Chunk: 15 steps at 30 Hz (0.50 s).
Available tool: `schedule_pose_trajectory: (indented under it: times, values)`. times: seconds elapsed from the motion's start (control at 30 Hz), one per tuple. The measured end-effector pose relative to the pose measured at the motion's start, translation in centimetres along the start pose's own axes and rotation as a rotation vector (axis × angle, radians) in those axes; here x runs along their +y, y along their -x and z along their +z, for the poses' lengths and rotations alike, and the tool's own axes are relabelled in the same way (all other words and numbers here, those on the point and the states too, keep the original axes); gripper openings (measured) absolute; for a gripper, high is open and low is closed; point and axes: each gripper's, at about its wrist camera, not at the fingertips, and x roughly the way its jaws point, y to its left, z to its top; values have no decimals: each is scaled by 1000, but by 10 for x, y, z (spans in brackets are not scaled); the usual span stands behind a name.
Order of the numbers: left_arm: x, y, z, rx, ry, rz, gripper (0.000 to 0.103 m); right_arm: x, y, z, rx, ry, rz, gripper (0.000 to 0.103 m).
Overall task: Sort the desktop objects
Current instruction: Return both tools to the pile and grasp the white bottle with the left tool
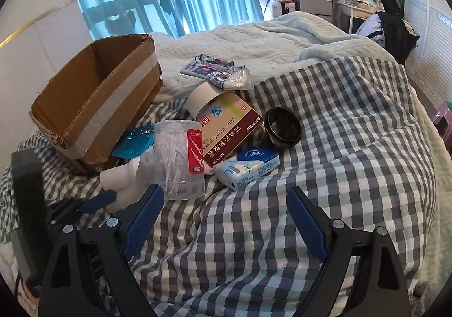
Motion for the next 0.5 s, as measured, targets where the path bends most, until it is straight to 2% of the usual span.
schedule_pose_trajectory:
  times: [0.13,0.17,0.2,0.23,0.3,0.5]
  values:
    - [0,-12,7,11,14,-18,48,-1,-4,-1,15,-7,-8,89]
    - [0,-13,8,7,11,-12,41,-1,-5,-1,18,-7,-9,89]
    - [1,-15,7,6,6,-1,24,-1,-5,-1,20,-8,-11,89]
    - [4,-16,7,11,11,-14,19,-1,-5,-2,20,-8,-13,89]
    - [12,-13,6,7,46,-70,14,0,-6,-3,21,-5,-15,89]
    - [17,9,3,-43,53,-89,9,5,-6,-4,25,12,-9,89]
